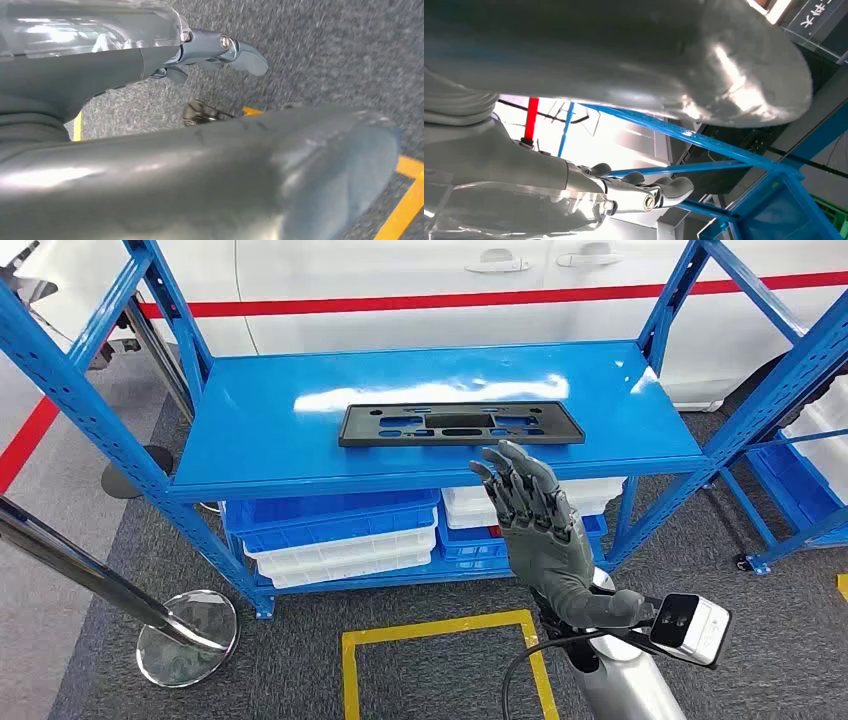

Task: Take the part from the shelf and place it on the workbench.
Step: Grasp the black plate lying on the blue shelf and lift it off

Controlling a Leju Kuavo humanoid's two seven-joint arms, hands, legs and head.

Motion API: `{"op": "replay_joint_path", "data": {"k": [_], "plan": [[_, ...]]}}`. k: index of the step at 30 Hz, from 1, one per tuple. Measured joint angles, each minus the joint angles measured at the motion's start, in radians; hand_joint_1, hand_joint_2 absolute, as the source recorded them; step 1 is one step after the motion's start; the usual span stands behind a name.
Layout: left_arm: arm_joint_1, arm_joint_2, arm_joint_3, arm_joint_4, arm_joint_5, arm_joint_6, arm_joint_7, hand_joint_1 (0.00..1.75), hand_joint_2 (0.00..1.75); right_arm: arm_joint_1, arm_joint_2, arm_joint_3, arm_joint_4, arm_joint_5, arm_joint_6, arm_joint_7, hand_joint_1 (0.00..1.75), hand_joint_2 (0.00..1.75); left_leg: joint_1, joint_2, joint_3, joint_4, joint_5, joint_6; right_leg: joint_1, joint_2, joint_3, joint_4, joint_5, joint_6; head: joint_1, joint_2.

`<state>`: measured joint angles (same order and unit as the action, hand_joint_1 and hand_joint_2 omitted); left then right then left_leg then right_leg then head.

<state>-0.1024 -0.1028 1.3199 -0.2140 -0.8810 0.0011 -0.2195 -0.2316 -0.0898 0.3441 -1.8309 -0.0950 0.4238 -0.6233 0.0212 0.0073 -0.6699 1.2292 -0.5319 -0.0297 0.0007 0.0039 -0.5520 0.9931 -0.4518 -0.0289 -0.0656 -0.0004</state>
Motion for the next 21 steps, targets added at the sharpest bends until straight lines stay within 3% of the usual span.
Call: {"op": "replay_joint_path", "data": {"k": [3, 5, 8, 10, 13, 14, 15, 16, 17, 18, 20, 21], "plan": [[0.000, 0.001, 0.000, 0.000, 0.000, 0.000, -0.001, 0.00, 0.00, -0.002, 0.001, 0.000, 0.005, 0.001, 0.000, 0.000, 0.00, 0.00, 0.003, -0.001, 0.042, -0.128, 0.063, -0.002, -0.006, 0.001, 0.009, 0.012, -0.019, 0.014, 0.000, 0.000], [-0.001, 0.002, 0.000, 0.000, -0.001, -0.002, -0.001, 0.00, 0.00, -0.003, 0.003, 0.001, 0.009, 0.003, 0.000, 0.000, 0.00, 0.00, 0.001, -0.002, 0.057, -0.186, 0.076, 0.012, -0.005, 0.001, 0.009, 0.023, -0.032, 0.030, 0.000, 0.000], [0.002, 0.003, 0.000, 0.000, 0.000, -0.004, -0.004, 0.00, 0.00, -0.003, 0.003, 0.004, 0.012, 0.003, 0.003, 0.000, 0.00, 0.00, 0.001, -0.003, 0.066, -0.191, 0.083, 0.040, -0.005, 0.000, 0.008, 0.041, -0.038, 0.047, 0.000, 0.000], [0.000, 0.003, 0.000, 0.000, 0.001, -0.005, -0.008, 0.00, 0.00, -0.008, 0.003, 0.005, 0.014, 0.002, 0.006, 0.000, 0.00, 0.00, 0.002, -0.004, 0.078, -0.196, 0.080, 0.049, -0.008, -0.001, -0.030, 0.112, -0.060, 0.055, 0.000, 0.000], [-0.002, 0.004, 0.000, 0.000, 0.001, -0.006, -0.011, 0.00, 0.00, -0.011, 0.004, 0.007, 0.022, 0.001, 0.008, 0.000, 0.00, 0.00, 0.000, -0.005, 0.088, -0.197, 0.067, 0.055, -0.011, -0.002, -0.149, 0.288, -0.125, 0.061, 0.000, 0.000], [-0.001, 0.004, 0.000, 0.000, 0.001, -0.006, -0.011, 0.00, 0.00, -0.011, 0.004, 0.008, 0.025, 0.001, 0.008, 0.000, 0.00, 0.00, -0.002, -0.006, 0.094, -0.197, 0.061, 0.055, -0.011, -0.002, -0.175, 0.311, -0.126, 0.060, 0.000, 0.000], [0.000, 0.005, 0.000, 0.000, 0.001, -0.006, -0.011, 0.00, 0.00, -0.011, 0.004, 0.008, 0.028, 0.001, 0.007, 0.000, 0.00, 0.00, -0.003, -0.008, 0.103, -0.197, 0.054, 0.055, -0.011, -0.002, -0.181, 0.295, -0.105, 0.056, 0.000, 0.000], [0.000, 0.005, 0.000, 0.000, 0.001, -0.005, -0.011, 0.00, 0.00, -0.011, 0.004, 0.009, 0.030, 0.001, 0.007, 0.000, 0.00, 0.00, -0.005, -0.009, 0.114, -0.197, 0.046, 0.054, -0.010, -0.002, -0.169, 0.246, -0.065, 0.050, 0.000, 0.000], [0.001, 0.004, 0.000, 0.000, 0.001, -0.004, -0.011, 0.00, 0.00, -0.012, 0.004, 0.009, 0.032, 0.001, 0.006, 0.000, 0.00, 0.00, -0.005, -0.010, 0.123, -0.198, 0.038, 0.053, -0.007, -0.002, -0.146, 0.174, -0.014, 0.041, 0.000, 0.000], [0.001, 0.004, 0.000, 0.001, 0.001, -0.004, -0.010, 0.00, 0.00, -0.012, 0.004, 0.009, 0.034, 0.000, 0.005, 0.000, 0.00, 0.00, -0.007, -0.011, 0.132, -0.199, 0.031, 0.050, -0.002, -0.004, -0.125, 0.111, 0.019, 0.032, 0.000, 0.000], [-0.001, 0.002, 0.000, 0.002, 0.001, -0.002, -0.008, 0.00, 0.00, -0.012, 0.006, 0.010, 0.038, -0.001, 0.004, 0.000, 0.00, 0.00, -0.006, -0.011, 0.142, -0.203, 0.021, 0.041, 0.009, -0.006, -0.101, 0.040, 0.043, 0.019, 0.001, 0.000], [-0.002, 0.002, 0.001, 0.002, 0.001, -0.001, -0.008, 0.00, 0.00, -0.012, 0.007, 0.011, 0.039, -0.001, 0.003, 0.000, 0.00, 0.00, -0.006, -0.011, 0.150, -0.204, 0.020, 0.034, 0.012, -0.007, -0.095, 0.033, 0.034, 0.016, 0.001, 0.000]]}}
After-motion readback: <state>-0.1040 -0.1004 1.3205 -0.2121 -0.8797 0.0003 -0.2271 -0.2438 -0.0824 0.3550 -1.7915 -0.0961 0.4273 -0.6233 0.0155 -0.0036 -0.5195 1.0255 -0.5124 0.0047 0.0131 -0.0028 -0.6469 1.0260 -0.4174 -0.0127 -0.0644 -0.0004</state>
